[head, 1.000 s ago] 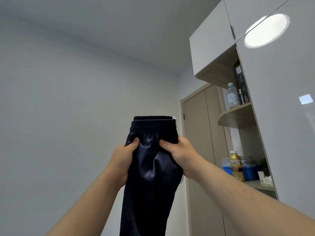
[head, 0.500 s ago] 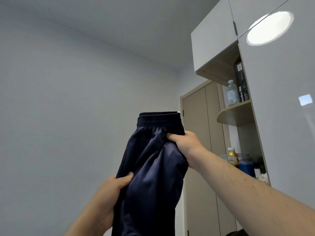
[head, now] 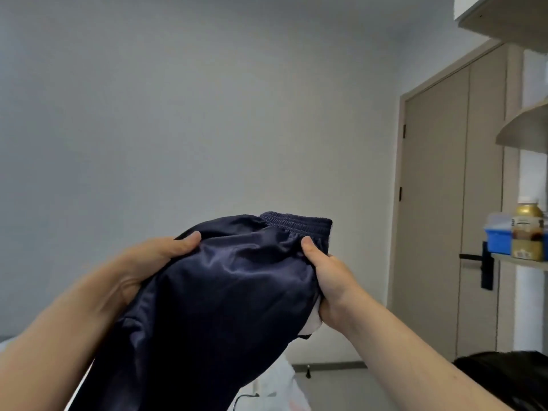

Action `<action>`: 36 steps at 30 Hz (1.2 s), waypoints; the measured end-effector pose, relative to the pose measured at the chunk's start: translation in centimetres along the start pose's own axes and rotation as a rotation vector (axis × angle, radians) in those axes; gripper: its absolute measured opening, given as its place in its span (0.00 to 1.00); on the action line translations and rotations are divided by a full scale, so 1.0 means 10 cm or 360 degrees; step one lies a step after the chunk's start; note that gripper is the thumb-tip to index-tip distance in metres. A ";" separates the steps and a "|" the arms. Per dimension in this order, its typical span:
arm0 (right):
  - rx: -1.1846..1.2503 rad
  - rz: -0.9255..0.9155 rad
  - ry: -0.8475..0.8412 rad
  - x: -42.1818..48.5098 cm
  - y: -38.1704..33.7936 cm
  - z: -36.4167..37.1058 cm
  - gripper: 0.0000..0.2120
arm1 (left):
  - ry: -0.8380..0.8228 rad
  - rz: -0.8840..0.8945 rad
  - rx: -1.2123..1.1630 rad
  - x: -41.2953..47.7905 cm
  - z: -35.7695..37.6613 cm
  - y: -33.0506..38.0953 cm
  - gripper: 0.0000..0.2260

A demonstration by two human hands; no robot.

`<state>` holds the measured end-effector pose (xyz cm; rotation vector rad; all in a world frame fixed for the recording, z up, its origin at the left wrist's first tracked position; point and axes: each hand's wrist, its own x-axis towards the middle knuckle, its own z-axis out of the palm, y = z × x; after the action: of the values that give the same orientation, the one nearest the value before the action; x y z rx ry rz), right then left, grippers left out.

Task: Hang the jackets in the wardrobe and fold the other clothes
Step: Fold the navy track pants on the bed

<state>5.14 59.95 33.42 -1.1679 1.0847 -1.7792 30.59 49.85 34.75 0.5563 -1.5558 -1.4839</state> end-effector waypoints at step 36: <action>-0.0615 0.1113 0.0734 0.96 5.04 -2.18 0.10 | 0.0880 -0.1172 -0.0183 0.76 0.22 -5.58 0.09</action>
<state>-12.05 38.03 -14.83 -0.4562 1.8926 -1.3220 10.96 34.73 -15.86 1.4369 -0.8487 -1.7182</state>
